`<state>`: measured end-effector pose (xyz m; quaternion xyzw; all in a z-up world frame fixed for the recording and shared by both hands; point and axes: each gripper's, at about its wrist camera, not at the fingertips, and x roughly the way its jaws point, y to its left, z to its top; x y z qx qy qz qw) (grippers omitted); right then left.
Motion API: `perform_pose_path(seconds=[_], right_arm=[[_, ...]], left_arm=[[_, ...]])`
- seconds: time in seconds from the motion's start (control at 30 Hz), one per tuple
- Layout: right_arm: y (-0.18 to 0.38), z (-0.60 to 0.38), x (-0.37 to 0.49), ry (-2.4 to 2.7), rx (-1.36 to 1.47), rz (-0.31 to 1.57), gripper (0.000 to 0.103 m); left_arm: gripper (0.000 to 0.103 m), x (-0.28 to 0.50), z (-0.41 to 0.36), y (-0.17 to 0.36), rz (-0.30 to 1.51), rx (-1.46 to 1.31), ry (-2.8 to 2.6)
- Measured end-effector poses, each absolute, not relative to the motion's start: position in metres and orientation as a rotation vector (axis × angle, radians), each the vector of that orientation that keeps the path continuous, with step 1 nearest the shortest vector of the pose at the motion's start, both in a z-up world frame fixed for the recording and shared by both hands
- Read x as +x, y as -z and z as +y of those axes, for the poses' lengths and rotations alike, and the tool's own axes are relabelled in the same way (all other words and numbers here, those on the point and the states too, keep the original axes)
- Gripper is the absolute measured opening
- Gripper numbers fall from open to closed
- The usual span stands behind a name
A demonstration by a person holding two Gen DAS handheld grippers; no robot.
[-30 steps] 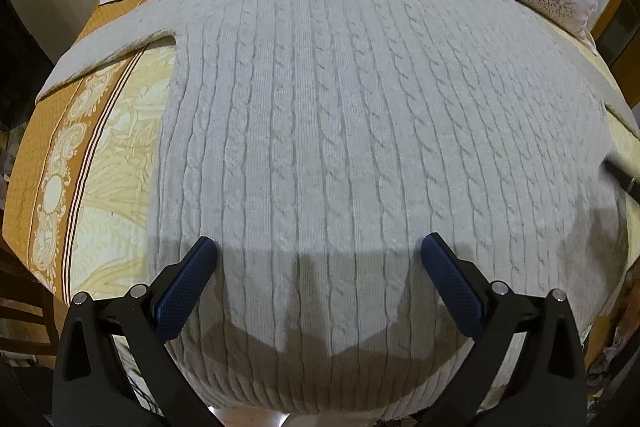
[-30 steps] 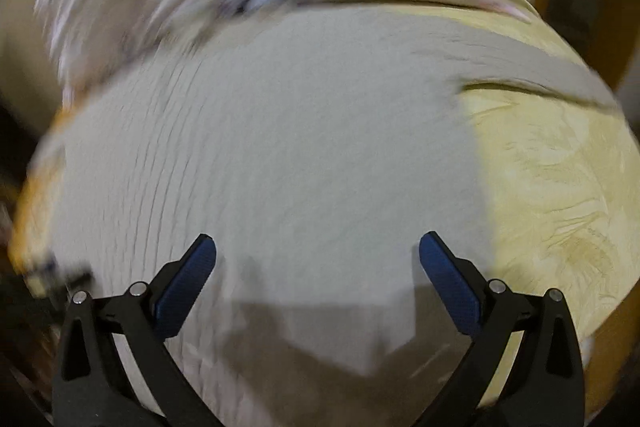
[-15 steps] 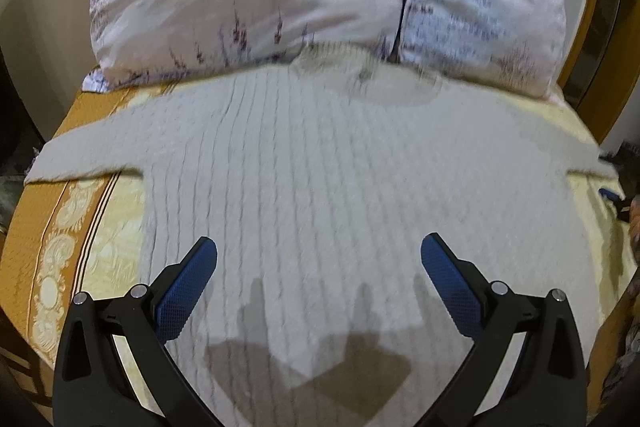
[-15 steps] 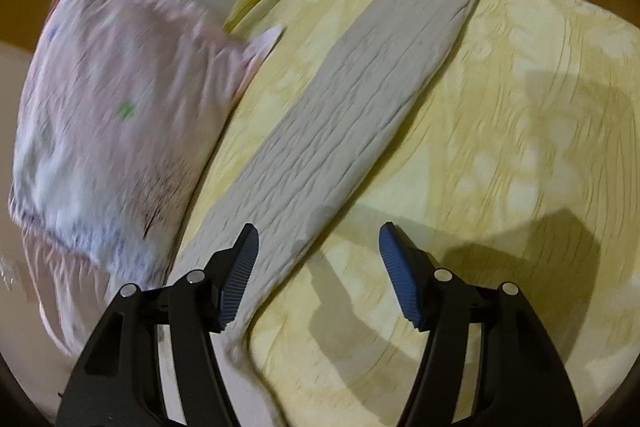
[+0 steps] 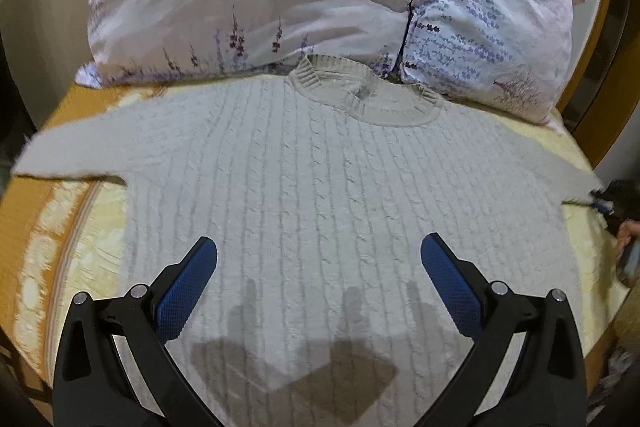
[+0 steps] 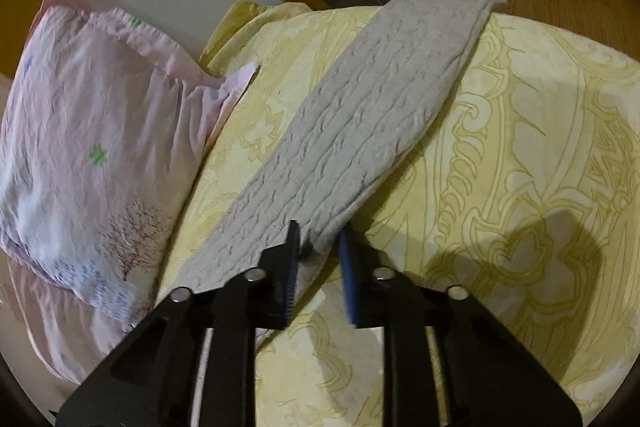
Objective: Fold small clothes
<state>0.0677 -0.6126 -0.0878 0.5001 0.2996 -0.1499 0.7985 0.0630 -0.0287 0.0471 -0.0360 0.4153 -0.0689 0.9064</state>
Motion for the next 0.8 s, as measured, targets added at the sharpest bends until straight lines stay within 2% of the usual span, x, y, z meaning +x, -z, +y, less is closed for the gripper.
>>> perform_pose_path(seconds=[0.07,0.3,0.43,0.6,0.8], right_arm=[[0.084,-0.61,0.069,0.324,1.054,0.632,0.01],[0.029,-0.576,0.075,0.201,0.899,0.524,0.009],[-0.007,-0.52,0.086,0.004,0.839,0.488,0.009],[-0.013,-0.42,0.106,-0.231,0.724,0.579,0.009],[0.036,-0.342,0.123,-0.291,0.646,0.802,0.01]], left_arm=[[0.102,0.066,-0.025,-0.046,0.863,-0.119,0.159],[0.102,0.082,-0.021,-0.048,0.852,-0.122,0.162],[0.102,0.092,-0.019,-0.052,0.844,-0.108,0.142],[0.102,0.101,-0.017,-0.052,0.862,-0.108,0.128],[0.102,0.102,-0.012,-0.051,0.874,-0.114,0.138]])
